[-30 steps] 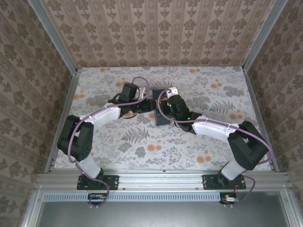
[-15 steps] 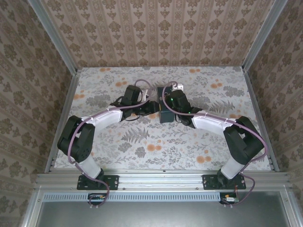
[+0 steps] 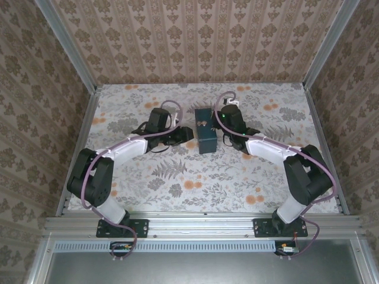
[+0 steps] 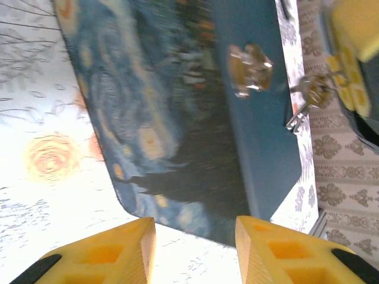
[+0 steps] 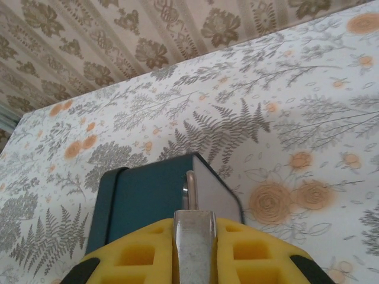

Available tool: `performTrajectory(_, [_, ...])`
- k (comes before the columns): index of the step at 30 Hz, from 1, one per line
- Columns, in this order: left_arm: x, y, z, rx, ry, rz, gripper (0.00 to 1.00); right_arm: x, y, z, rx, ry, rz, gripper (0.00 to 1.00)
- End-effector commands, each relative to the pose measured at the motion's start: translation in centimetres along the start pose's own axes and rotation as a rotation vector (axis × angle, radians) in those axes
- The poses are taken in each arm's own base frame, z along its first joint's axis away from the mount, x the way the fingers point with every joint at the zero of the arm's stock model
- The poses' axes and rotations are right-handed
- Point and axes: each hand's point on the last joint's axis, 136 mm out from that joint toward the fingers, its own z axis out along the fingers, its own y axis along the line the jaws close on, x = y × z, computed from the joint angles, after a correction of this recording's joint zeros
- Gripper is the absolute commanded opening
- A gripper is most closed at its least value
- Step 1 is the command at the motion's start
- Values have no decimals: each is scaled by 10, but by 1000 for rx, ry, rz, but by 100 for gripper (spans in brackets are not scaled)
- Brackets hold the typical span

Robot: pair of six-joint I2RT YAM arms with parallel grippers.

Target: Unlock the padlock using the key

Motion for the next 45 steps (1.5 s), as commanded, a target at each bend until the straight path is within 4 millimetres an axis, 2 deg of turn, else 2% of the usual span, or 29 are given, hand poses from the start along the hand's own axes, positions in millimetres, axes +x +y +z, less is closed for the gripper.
performTrajectory(1, [-11, -11, -19, 32, -24, -3, 44, -5, -41, -20, 65, 6, 34, 0])
performTrajectory(4, [-19, -25, -26, 68, -32, 21, 46, 18, -78, -33, 123, 49, 35, 1])
performTrajectory(8, [-24, -29, -26, 65, -30, 27, 46, 54, -116, -43, 189, 130, 30, 4])
performTrajectory(12, [-29, -24, -29, 23, -38, 35, 46, 90, -129, -38, 159, 267, 45, 8])
performTrajectory(14, [-29, -17, -32, -29, -34, 48, 47, 101, -135, -38, 171, 321, 55, 10])
performTrajectory(15, [-29, -14, -33, -54, -32, 54, 47, 103, -137, -39, 176, 332, 53, 17])
performTrajectory(16, [-29, -13, -33, -65, -31, 60, 48, 104, -138, -41, 185, 338, 47, 29])
performTrajectory(17, [-29, -12, -33, -68, -30, 62, 48, 101, -139, -43, 192, 337, 36, 33])
performTrajectory(20, [-27, -16, -28, -60, -24, 71, 49, 74, -123, -49, 137, 288, -19, 41])
performTrajectory(22, [-24, -22, -20, -42, -10, 73, 49, 59, -97, -50, 27, 264, -53, 44])
performTrajectory(23, [-23, -25, -15, -31, -3, 75, 49, 45, -77, -55, -58, 232, -61, 46])
performTrajectory(25, [-20, -28, -6, -26, 10, 74, 49, 38, -47, -57, -195, 242, -41, 51])
performTrajectory(27, [-20, -25, -1, -39, 10, 57, 49, 35, -23, -59, -271, 268, -15, 69])
performTrajectory(30, [-24, -13, -5, -78, -19, 9, 49, 32, 2, -62, -270, 254, -48, 73])
performTrajectory(32, [-26, -4, -12, -109, -38, -8, 49, 28, 11, -63, -231, 235, -75, 75])
performTrajectory(33, [-27, 1, -16, -125, -47, -15, 49, 35, 12, -57, -202, 253, -80, 75])
performTrajectory(38, [-25, 17, -33, -166, -71, -39, 49, 47, 31, -52, -102, 280, -200, 77])
performTrajectory(41, [-26, 27, -44, -181, -94, -61, 48, 58, 27, -44, -12, 306, -263, 78])
performTrajectory(45, [-24, 27, -52, -181, -108, -56, 48, 65, 23, -35, 53, 310, -315, 81])
